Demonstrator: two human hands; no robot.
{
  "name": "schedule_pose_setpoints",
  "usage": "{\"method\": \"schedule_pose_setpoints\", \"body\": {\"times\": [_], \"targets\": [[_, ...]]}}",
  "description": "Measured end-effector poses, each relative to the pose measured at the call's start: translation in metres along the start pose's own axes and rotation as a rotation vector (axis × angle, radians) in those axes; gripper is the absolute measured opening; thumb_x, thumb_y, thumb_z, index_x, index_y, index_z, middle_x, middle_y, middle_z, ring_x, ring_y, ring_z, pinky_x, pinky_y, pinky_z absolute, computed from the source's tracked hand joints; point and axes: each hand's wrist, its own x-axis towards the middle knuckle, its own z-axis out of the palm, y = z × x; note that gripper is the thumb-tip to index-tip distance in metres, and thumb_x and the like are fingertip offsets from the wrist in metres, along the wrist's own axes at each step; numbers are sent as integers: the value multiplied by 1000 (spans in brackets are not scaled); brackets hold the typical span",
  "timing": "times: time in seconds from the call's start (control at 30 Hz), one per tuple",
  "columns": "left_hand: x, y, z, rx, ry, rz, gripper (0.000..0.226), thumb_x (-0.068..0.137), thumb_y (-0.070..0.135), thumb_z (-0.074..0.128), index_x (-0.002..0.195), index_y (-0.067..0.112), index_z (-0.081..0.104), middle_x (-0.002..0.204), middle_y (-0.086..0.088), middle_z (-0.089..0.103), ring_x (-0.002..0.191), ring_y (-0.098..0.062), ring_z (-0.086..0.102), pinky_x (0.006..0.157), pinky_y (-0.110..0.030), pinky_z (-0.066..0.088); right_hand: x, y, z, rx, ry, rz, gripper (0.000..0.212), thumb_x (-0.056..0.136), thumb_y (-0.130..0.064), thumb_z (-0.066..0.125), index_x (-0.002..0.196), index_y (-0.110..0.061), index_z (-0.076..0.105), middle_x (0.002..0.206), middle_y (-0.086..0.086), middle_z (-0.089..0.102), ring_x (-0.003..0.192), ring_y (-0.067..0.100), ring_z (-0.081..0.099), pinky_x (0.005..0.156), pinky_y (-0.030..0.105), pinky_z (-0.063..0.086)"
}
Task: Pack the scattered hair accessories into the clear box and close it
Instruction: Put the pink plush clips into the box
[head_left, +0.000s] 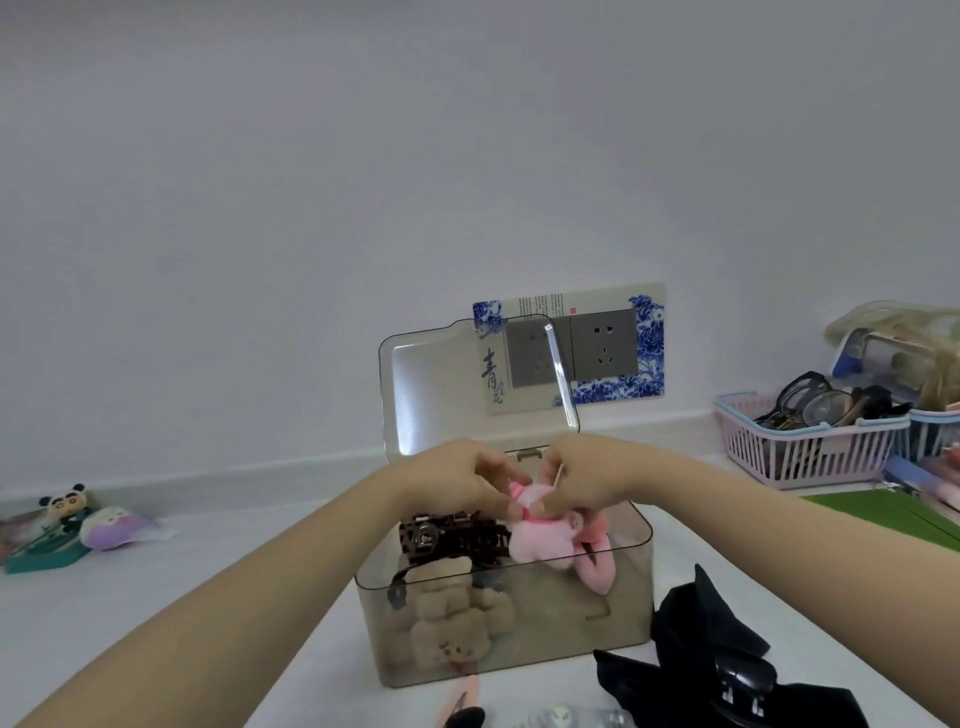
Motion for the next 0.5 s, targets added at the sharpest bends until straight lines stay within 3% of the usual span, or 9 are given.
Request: {"method": "schedule_pose_setpoints", "body": {"times": [0.1,0.2,0.3,0.43,0.5], "targets": [[-2,-7,7,28,15,-10,23,77,16,77,99,17,70,80,6,68,70,-2,59,69,-13,45,11,0,6,92,-167,52,19,82,-18,70,95,-9,59,71,2,59,53,10,58,50,17,53],[3,-9,13,135,-24,-14,23,75,20,77,98,19,72,72,14,65,70,-3,58,67,-17,44,20,3,13,49,-282,97,12,84,-10,67,84,-12,55,72,3,55,59,11,55,52,17,53],[6,-7,20,245,-31,-16,25,75,20,77,100,16,72,80,7,66,74,-9,57,62,-19,42,26,5,16,-13,-276,92,16,85,-6,65,77,-17,55,72,0,55,60,9,54,50,15,52],[8,-9,25,265,-21,-17,22,75,19,77,96,12,73,86,-2,70,72,-13,58,61,-21,42,27,2,20,-161,-246,46,14,83,-11,65,94,-19,60,79,-1,59,60,6,53,59,17,47],[8,-9,27,295,3,-5,22,75,19,77,96,13,74,85,-3,70,72,-13,56,58,-20,40,29,3,23,-194,-208,33,20,82,-14,66,101,-17,65,85,0,60,62,6,51,57,16,43]]}}
